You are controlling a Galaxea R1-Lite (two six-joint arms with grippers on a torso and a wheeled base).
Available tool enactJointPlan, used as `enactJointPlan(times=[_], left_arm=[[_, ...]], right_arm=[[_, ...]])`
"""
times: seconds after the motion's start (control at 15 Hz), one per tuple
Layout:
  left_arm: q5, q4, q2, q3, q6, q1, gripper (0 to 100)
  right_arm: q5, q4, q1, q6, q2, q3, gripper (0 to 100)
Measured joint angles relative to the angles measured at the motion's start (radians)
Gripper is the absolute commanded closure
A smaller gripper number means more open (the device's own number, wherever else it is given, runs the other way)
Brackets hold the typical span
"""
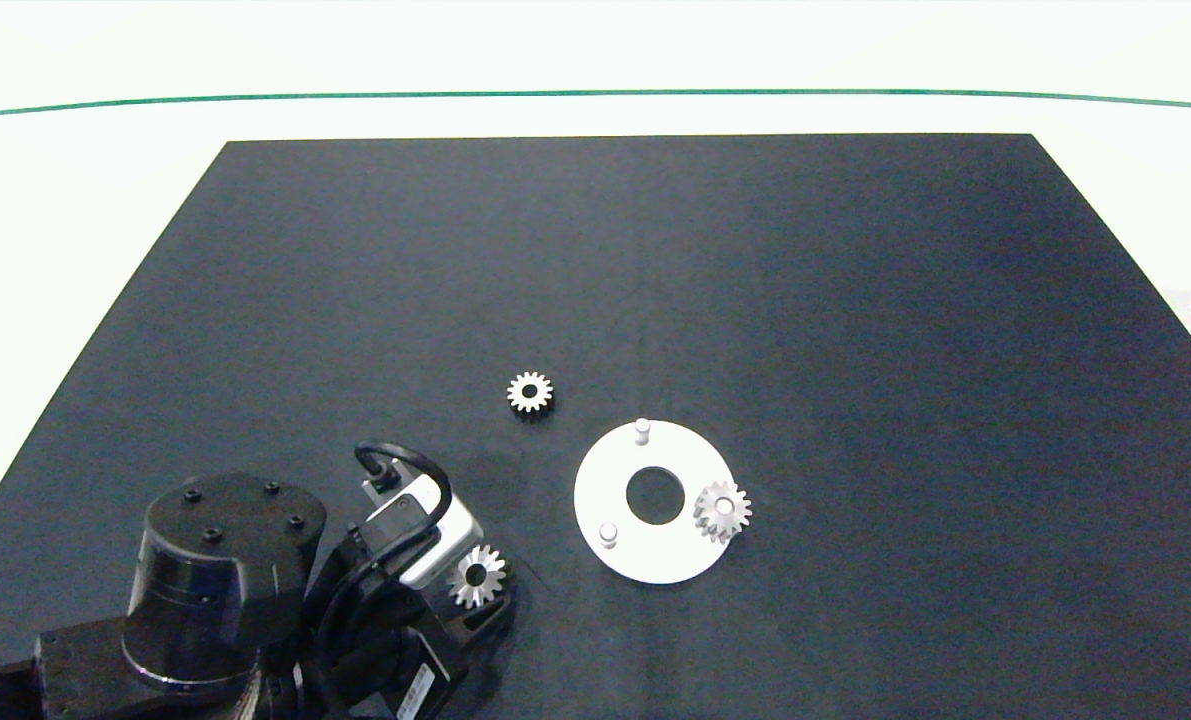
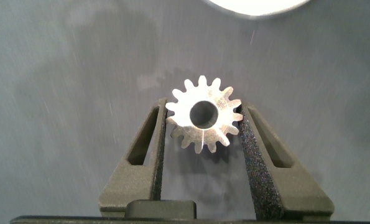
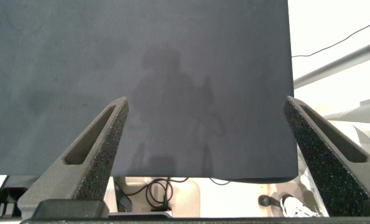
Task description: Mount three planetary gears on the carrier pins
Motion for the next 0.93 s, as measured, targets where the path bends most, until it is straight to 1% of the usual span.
enactJointPlan(times=[0.13, 0.2, 0.4, 0.47, 0.6, 0.73, 0.93], left_arm=[[0.024, 0.071, -0.001, -0.067, 0.001, -0.015, 93], [0.037, 0.089, -0.001, -0.094, 0.003, -0.026, 93], [0.084, 0.099, 0.007, -0.148, 0.008, -0.070, 93], [0.095, 0.099, 0.013, -0.160, 0.008, -0.079, 93], [0.103, 0.110, 0.024, -0.184, 0.009, -0.101, 93], [0.119, 0.156, 0.031, -0.206, 0.009, -0.131, 93], [0.125, 0.169, 0.042, -0.225, 0.009, -0.163, 93]], right_arm=[[0.000, 0.000, 0.000, 0.000, 0.000, 0.001, 0], [0.000, 0.000, 0.000, 0.000, 0.001, 0.001, 0], [0.000, 0.000, 0.000, 0.000, 0.002, 0.003, 0], [0.000, 0.000, 0.000, -0.001, 0.002, 0.003, 0], [0.000, 0.000, 0.000, -0.001, 0.002, 0.007, 0], [0.000, -0.001, -0.001, -0.001, 0.004, 0.013, 0], [0.000, -0.001, 0.000, -0.001, 0.006, 0.015, 0]])
